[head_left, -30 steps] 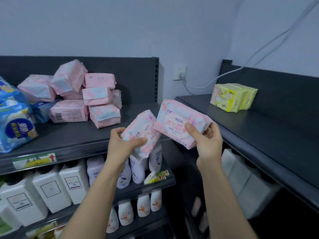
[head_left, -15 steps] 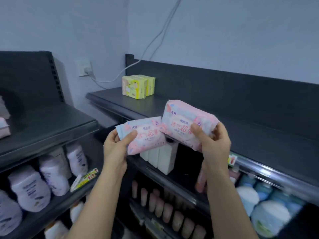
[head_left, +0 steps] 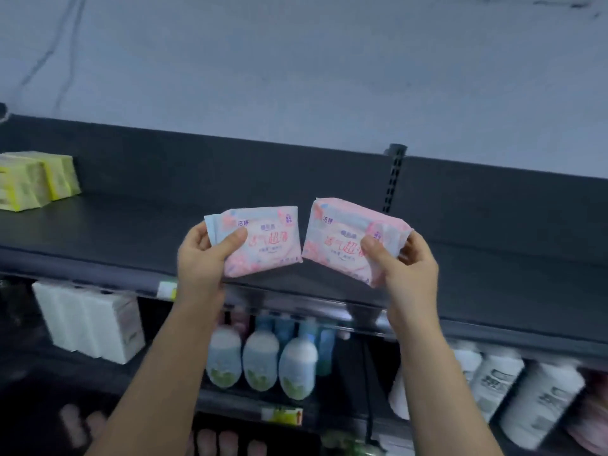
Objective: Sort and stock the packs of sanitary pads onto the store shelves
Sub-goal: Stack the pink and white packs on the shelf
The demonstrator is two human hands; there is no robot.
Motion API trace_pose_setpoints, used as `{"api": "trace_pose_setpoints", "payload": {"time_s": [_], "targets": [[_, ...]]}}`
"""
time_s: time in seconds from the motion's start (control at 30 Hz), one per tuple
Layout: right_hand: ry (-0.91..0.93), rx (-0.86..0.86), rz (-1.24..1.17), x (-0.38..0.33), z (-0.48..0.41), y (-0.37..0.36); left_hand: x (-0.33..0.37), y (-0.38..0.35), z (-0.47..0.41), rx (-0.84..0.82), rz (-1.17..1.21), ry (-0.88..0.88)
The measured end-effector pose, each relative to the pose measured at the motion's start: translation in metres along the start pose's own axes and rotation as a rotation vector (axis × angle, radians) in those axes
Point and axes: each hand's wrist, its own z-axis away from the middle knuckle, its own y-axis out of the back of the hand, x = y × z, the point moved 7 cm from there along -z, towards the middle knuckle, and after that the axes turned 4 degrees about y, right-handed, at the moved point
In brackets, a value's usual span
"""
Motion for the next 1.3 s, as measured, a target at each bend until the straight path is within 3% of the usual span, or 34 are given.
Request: {"api": "trace_pose_setpoints", "payload": {"time_s": [0.63, 1.03, 1.3], "targets": [[0.097, 0.313, 0.265, -0.070, -0.126, 0.357, -0.176, -0.373, 0.084, -0.417, -0.018, 0.267], [0.033, 0.413, 0.389, -0.069, -0.220, 0.542, -0.275, -0.582, 0.117, -0.480, -0.045, 0.327], [-0.055, 0.456, 0.398, -0.063, -0.271, 0.639, -0.362, -0.666, 0.139, -0.528, -0.180, 0.450]]}}
